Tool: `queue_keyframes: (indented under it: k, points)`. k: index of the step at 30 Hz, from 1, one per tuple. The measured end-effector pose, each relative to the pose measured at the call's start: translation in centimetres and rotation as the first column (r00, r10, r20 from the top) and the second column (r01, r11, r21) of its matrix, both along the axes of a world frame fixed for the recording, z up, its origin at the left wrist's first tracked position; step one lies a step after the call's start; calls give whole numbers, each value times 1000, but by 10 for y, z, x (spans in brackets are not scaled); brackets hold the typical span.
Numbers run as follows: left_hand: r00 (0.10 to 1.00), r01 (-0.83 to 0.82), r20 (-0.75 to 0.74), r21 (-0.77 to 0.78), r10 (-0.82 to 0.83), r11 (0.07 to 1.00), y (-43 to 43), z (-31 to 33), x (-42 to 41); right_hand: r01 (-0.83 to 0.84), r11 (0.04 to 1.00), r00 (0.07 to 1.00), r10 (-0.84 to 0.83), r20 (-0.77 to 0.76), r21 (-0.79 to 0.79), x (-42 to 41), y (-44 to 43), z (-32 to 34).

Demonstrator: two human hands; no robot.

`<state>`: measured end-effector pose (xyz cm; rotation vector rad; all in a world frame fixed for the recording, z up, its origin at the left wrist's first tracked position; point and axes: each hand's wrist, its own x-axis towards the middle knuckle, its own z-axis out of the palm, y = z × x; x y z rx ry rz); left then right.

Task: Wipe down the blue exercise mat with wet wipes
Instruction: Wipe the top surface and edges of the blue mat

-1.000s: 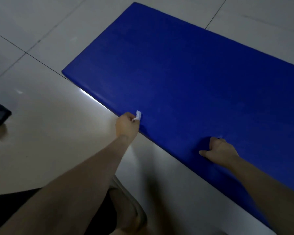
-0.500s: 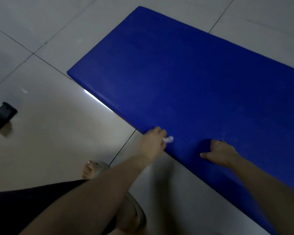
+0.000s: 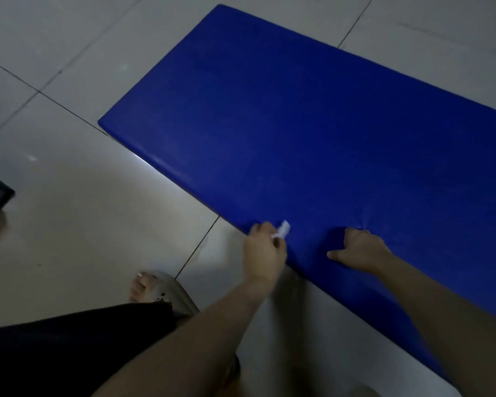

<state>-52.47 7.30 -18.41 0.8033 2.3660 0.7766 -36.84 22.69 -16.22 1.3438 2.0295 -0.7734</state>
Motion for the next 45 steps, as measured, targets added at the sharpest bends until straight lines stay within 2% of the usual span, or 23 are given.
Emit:
queue_keyframes:
  k: [2, 5, 7, 9, 11, 14, 17, 19, 21, 24, 27, 30, 34, 36, 37, 39, 42, 45]
  points:
    - [989, 147, -35, 9, -147, 989, -4, 0, 34, -8, 1000, 1000, 8, 5, 3, 0, 0, 0]
    - [924, 367, -103, -30, -368, 930, -6, 0, 46, -16, 1000, 1000, 16, -1, 15, 2, -1, 1]
    - [893, 430, -121, -59, -434, 901, -5, 0, 29, -14, 1000, 1000, 14, -10, 17, 3, -1, 2]
    - [896, 417, -119, -100, -427, 903, -2, 2, 0, -8, 1000, 1000, 8, -18, 8, 4, -1, 2]
    - [931, 331, -118, -129, -346, 935, 1, 4, -36, -8, 1000, 1000, 8, -20, 2, 4, -1, 3]
    - [989, 43, -132, -142, -62, 989, 5, 11, -88, -13, 1000, 1000, 13, -22, 3, 3, -1, 4]
    - [978, -194, -100, -88, 185, 977, 6, 11, -99, -15, 1000, 1000, 15, -24, 6, 3, -2, 5]
    - [965, -259, -35, -20, 259, 966, 4, 6, -81, -11, 1000, 999, 11, -38, -2, 2, -2, 5]
    - [968, -251, 8, 5, 251, 968, 0, 2, -53, -23, 998, 999, 21, -37, -59, 2, 2, 7]
    - [992, -123, -9, -29, 123, 992, -6, 0, -8, -72, 986, 997, 74, 6, -149, 3, 7, 10]
    - [995, 95, -12, -25, -95, 995, -12, 1, 40, -149, 985, 987, 154, 54, -88, 2, 6, 5]
    - [890, 435, -161, 11, -427, 901, -16, 3, 76, -176, 983, 981, 180, 71, -55, 1, 5, 0]
    - [781, 597, -216, -17, -586, 802, -13, 1, 49, -148, 987, 986, 152, 63, -55, 1, 5, 0]
    - [710, 651, -312, -52, -632, 757, -12, 3, 17, -140, 988, 988, 144, 61, -68, 2, 5, 1]
    - [682, 645, -377, -94, -627, 758, -11, 2, -2, -137, 988, 989, 141, 52, -70, 3, 5, 1]
    - [716, 518, -435, -195, -547, 833, -6, 5, -39, -133, 989, 990, 136, 39, -69, 4, 6, 0]
    - [839, 255, -419, -259, -346, 932, -1, 9, -83, -132, 989, 990, 134, 31, -60, 4, 5, 0]
    - [923, 136, -325, -232, -208, 963, 1, 7, -78, -135, 988, 990, 138, 27, -67, 3, 5, 1]
